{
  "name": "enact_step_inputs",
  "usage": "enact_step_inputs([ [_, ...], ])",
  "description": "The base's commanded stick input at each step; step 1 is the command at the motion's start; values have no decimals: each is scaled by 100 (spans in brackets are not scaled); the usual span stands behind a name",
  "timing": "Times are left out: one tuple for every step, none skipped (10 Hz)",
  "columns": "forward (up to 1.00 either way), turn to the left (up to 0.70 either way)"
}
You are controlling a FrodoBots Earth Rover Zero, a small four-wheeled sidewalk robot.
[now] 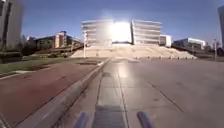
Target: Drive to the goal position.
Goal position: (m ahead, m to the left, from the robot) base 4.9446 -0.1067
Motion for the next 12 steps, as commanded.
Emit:
enact_step_inputs([
  [70,0],
  [70,0],
  [70,0],
  [70,0],
  [70,0],
  [70,0],
  [70,0],
  [70,-7],
  [70,-12],
  [70,-12],
  [70,-12],
  [70,-12],
])
